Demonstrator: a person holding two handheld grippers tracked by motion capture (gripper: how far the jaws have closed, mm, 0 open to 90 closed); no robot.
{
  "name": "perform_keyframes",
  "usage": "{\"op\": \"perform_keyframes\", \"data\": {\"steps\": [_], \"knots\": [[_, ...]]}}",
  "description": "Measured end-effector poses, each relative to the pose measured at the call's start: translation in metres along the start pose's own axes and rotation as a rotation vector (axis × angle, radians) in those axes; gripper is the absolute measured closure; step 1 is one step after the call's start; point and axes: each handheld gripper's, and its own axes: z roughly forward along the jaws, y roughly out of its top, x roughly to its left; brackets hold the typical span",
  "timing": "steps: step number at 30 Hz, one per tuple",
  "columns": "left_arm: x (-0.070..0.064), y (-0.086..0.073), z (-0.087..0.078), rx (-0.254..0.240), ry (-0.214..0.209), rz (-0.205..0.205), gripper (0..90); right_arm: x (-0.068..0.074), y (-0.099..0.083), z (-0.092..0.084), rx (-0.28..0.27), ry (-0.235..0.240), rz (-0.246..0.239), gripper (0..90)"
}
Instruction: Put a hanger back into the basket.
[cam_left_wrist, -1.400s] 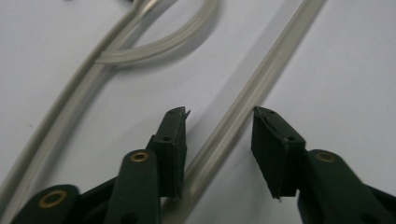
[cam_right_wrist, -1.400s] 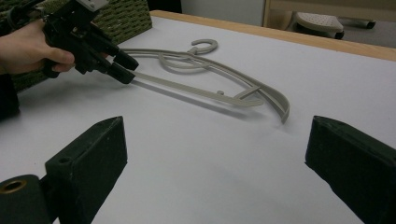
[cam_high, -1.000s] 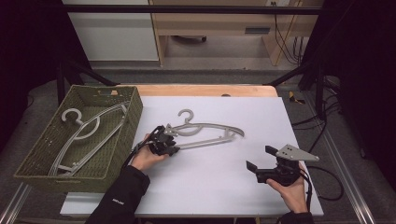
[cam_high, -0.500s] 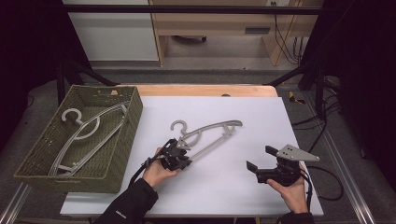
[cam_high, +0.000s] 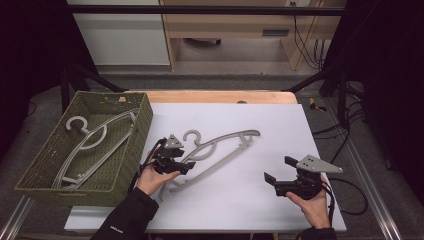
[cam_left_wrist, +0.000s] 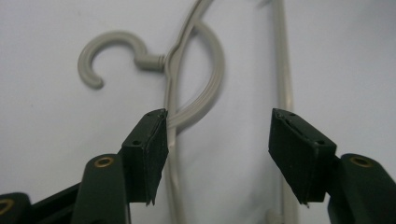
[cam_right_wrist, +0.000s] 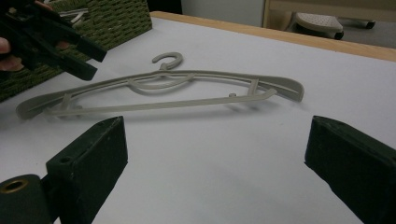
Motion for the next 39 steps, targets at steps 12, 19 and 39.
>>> {"op": "perform_keyframes", "data": {"steps": [12,19,39], "knots": [[0.012,-0.008,0.027,0.133,0.046,-0.002,58.1,0.0,0.0,0.0,0.002,0.003,0.002,6.1],[0.016,-0.011,0.026,0.137,0.045,-0.011,68.3,0.0,0.0,0.0,0.002,0.005,0.004,6.1],[0.011,-0.016,0.022,0.154,0.079,-0.064,77.8,0.0,0.002,-0.001,-0.003,0.007,0.005,6.0]]}}
